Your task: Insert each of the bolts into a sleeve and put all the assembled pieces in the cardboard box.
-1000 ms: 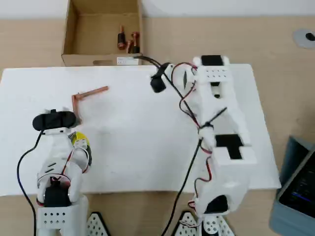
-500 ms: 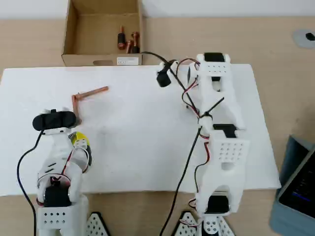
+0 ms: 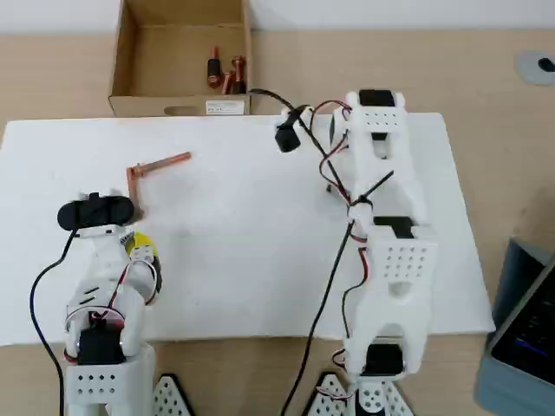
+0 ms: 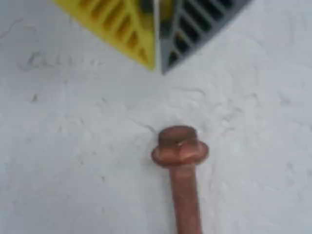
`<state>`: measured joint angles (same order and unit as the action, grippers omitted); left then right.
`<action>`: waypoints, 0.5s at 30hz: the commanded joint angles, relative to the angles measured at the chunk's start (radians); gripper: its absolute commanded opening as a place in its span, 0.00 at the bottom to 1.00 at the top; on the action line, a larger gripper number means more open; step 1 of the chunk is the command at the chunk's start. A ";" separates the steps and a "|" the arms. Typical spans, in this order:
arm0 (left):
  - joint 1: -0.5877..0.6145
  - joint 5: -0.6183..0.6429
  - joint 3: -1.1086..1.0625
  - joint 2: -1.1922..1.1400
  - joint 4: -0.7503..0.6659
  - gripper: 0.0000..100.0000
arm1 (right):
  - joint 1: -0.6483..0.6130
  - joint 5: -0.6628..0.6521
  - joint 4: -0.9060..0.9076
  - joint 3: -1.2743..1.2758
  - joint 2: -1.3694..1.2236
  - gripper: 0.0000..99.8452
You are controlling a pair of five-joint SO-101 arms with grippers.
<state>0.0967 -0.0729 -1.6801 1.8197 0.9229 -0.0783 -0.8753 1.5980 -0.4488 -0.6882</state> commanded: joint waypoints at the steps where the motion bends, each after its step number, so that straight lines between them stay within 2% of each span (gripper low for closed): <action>1: 0.008 0.002 -0.012 0.004 -0.017 0.00 | -0.031 0.026 0.058 -0.025 0.096 0.01; 9: 0.008 -0.002 -0.012 0.004 -0.017 0.00 | -0.102 0.160 0.184 -0.025 0.289 0.01; 15: 0.008 -0.002 -0.012 0.004 -0.017 0.00 | -0.120 0.275 0.189 0.042 0.495 0.01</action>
<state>0.0967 -0.0729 -1.6801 1.8197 0.9229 -0.1857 -0.6467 1.7637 -0.4289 -0.3475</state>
